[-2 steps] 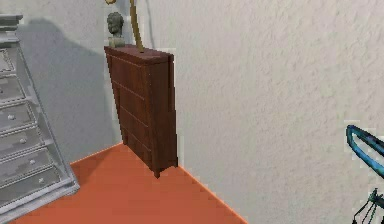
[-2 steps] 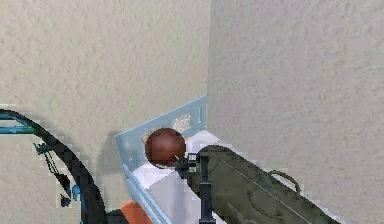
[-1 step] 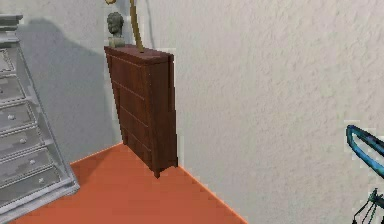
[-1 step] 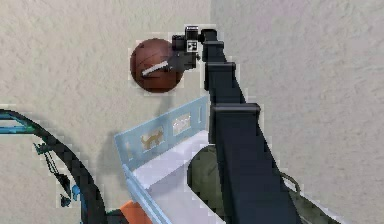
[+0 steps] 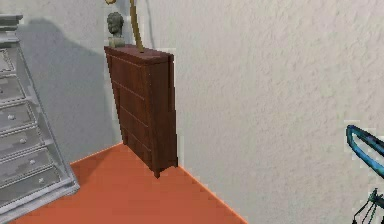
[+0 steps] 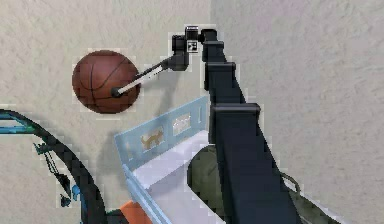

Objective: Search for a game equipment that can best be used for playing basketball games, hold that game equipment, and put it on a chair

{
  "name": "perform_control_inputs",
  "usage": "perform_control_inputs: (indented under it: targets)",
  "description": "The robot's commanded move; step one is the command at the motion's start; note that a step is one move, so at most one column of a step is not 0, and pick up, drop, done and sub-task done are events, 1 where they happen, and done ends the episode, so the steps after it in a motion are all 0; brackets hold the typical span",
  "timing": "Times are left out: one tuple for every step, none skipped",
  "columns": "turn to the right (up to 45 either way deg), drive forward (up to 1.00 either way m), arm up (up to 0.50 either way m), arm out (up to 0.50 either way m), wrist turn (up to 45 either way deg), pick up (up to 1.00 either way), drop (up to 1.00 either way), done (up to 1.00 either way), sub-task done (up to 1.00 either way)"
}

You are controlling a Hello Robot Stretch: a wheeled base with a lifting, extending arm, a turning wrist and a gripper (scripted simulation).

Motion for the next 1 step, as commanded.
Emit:
perform_control_inputs:
  targets:
    - [0.0,0.0,0.0,0.0,-45.0,0.0,0.0,0.0,0.0]
